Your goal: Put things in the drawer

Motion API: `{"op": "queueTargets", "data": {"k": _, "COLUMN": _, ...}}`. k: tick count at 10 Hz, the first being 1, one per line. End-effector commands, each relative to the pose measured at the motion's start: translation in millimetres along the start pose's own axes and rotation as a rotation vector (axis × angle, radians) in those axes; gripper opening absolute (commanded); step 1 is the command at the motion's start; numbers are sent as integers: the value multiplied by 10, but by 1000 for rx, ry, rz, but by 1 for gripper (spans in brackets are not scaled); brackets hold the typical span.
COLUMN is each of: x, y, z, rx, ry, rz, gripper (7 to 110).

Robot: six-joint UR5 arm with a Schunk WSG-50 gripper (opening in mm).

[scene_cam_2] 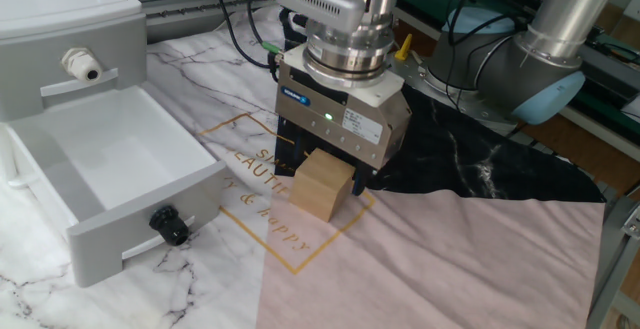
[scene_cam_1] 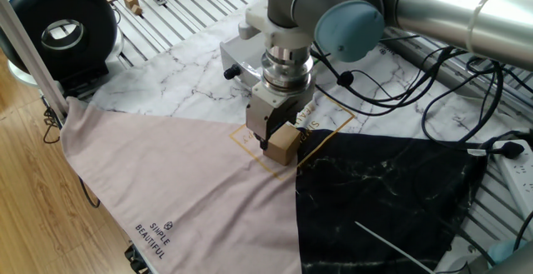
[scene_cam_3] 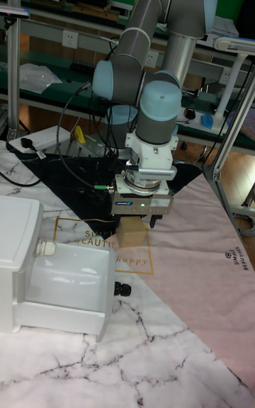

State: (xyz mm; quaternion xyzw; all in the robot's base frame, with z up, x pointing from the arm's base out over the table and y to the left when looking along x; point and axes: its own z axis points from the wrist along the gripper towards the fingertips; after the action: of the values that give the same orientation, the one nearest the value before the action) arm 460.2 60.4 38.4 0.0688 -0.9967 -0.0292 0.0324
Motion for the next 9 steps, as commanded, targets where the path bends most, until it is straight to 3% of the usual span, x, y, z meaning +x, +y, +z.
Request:
{"op": "queueTargets", "data": {"k": 1, "x": 47, "y": 7, "z": 36, "rx": 5, "ry": 24, "rz": -1, "gripper": 66}}
{"op": "queueTargets", "data": {"k": 5, "x": -7, "y": -28, "z": 140, "rx": 36, "ry": 14, "rz": -32, "gripper": 66}}
{"op": "queueTargets", "data": {"k": 9, "x": -19, "y": -26, "z": 155, "rx": 36, "ry": 11, "rz": -36, "gripper": 66}}
